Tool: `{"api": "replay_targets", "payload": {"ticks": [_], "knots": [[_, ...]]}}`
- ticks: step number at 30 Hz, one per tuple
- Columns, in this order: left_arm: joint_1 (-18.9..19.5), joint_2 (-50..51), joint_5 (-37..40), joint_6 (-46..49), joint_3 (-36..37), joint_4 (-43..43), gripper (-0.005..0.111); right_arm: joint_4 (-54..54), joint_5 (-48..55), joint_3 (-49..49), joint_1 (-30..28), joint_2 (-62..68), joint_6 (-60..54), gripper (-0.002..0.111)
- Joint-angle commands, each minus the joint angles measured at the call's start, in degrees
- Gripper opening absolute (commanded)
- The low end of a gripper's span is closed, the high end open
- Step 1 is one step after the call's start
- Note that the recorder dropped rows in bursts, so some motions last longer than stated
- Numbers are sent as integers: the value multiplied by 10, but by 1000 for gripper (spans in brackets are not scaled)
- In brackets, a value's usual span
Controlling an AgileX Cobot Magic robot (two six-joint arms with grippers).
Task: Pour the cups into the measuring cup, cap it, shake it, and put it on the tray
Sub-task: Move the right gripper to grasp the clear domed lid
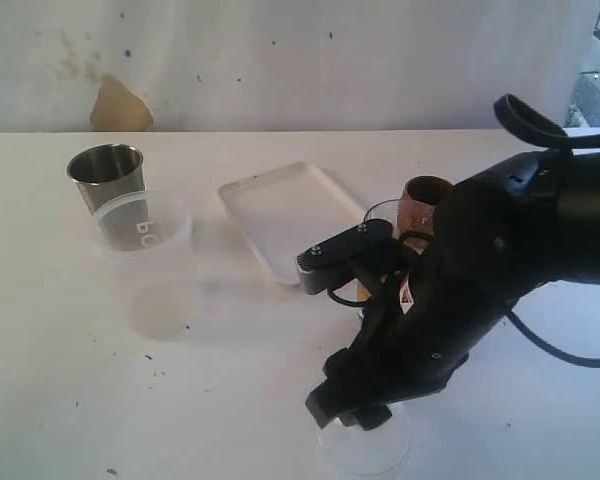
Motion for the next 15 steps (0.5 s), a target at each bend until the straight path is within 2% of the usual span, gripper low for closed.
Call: {"api": "replay_targets", "payload": {"ticks": [1, 11, 13, 15], "knots": [[-1, -3, 1, -2, 2, -4, 0, -6, -3, -4, 1, 0, 5, 62], [-1, -3, 1, -2, 2, -4, 0, -7, -19, -4, 1, 39, 5, 62], [-1, -3, 1, -2, 2, -4, 0, -7, -19, -4, 1, 39, 5, 58], [-1, -3, 1, -2, 2, -4, 0, -7, -14, -4, 1, 39, 5, 49]]}}
